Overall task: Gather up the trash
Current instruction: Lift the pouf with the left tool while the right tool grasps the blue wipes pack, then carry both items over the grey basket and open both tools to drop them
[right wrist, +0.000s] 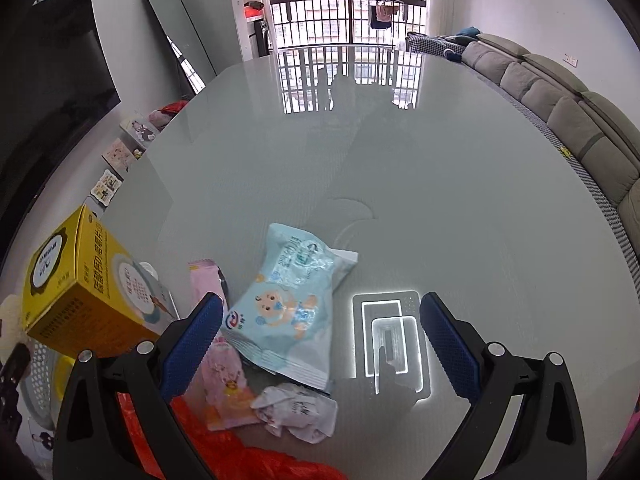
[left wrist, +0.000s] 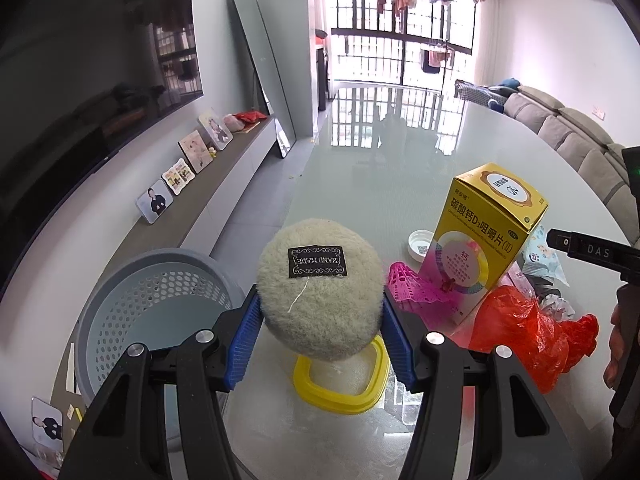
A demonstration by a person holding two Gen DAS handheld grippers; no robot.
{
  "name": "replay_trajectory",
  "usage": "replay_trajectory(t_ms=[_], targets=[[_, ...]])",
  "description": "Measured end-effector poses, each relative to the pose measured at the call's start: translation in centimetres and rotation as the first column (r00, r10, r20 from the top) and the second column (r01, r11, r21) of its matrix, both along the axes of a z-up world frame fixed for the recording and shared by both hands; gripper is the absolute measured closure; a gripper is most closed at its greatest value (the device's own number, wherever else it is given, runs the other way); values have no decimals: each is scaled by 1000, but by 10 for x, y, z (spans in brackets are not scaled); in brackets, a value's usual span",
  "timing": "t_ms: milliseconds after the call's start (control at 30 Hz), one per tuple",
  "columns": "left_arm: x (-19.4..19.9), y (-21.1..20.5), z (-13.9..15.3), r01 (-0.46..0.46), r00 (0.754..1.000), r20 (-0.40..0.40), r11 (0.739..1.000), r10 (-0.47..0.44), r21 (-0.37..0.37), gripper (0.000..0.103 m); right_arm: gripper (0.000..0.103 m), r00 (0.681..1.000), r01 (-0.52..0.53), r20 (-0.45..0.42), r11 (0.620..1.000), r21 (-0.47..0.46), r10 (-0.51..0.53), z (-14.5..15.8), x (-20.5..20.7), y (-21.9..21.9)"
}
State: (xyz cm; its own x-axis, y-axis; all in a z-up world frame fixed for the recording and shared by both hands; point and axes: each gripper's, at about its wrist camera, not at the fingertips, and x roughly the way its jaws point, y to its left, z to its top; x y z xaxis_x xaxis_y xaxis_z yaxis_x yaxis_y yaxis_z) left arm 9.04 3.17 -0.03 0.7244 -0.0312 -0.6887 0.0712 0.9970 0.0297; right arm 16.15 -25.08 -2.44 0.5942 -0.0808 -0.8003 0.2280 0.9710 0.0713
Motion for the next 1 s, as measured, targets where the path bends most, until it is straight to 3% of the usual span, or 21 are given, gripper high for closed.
replay_trajectory(t_ms=[467, 500, 567, 600, 800, 1000], targets=[[9, 6, -6, -15, 1000, -26, 1000, 15, -12, 48, 10, 990, 50, -138, 997, 58, -42, -30, 39, 0], [9, 6, -6, -14, 1000, -27, 1000, 14, -12, 48, 15, 990, 46, -134, 997, 58, -38, -29, 38, 0], [9, 5, -6, -12, 999, -30, 1000, 12, -13, 48, 44, 990, 36, -139, 998, 56, -28, -29, 36, 0], [9, 6, -7, -11, 999, -32, 1000, 10, -15, 48, 48, 988, 31, -152, 998, 59, -22, -30, 36, 0], [5, 5, -6, -10, 999, -33, 1000, 10, -18, 48, 51, 994, 9, -106, 997, 80, -1, -20, 18, -4], [-5, 10, -1, -13, 1000, -23, 999, 12, -30, 48, 52, 1000, 9, -22, 997, 72, -7, 14, -19, -9]])
